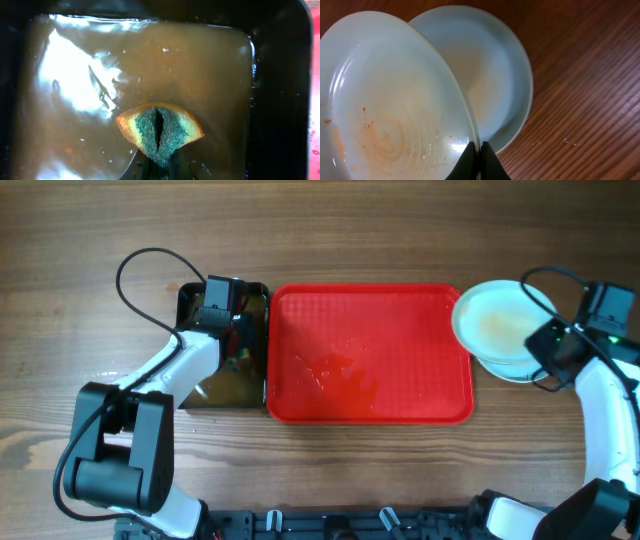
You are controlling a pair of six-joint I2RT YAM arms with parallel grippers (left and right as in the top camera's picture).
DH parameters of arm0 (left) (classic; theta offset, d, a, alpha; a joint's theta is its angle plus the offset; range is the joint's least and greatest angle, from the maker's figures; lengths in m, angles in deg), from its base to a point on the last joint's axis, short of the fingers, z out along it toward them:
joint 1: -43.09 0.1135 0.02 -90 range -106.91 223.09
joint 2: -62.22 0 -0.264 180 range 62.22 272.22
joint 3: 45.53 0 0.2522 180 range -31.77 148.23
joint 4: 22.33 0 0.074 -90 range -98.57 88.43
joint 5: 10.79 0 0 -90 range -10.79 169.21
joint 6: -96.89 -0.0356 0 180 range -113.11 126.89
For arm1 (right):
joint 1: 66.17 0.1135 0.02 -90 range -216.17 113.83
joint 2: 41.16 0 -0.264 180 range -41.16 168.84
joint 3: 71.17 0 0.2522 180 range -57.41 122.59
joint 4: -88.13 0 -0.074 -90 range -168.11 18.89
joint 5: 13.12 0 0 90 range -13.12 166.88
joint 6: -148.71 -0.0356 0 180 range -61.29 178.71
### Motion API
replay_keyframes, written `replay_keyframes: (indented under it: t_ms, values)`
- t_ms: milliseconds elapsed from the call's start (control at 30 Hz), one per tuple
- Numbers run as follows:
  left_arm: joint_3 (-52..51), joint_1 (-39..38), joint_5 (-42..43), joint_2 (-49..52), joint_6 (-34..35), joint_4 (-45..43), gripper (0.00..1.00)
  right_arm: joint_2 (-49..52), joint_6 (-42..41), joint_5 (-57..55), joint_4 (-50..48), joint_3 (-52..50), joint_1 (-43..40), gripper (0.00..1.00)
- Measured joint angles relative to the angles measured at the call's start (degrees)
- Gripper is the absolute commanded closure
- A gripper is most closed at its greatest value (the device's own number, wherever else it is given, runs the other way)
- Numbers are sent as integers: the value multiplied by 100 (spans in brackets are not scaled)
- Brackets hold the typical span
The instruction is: Clean dirty plates on tray and stack at the side
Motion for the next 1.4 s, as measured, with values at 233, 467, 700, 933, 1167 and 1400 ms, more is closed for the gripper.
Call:
replay_keyframes:
  t_ms: [233, 467, 700, 933, 1167, 1400]
  values:
    - [-2, 0, -81, -20, -118, 315, 37, 4, 31, 15, 7, 0, -461, 74]
    - [0, 0, 433, -1132, 409, 1766, 20, 79, 857, 1237, -127, 0, -476, 6]
    - [-2, 225, 546, -1349, 1646, 2500, 6, 79, 2391, 2612, 354, 0, 1307, 1]
    - [-13, 380, 562, -2535, 1705, 3897, 0, -286, 1895, 1545, 767, 0, 3069, 1]
    - [-721, -225, 605, -5038, 1685, 3812, 0, -2806, 1716, 1095, 717, -505, 3204, 1]
    - [-828, -264, 608, -7259, 1685, 3939, 0, -4852, 1781, 802, 778, -643, 3204, 0]
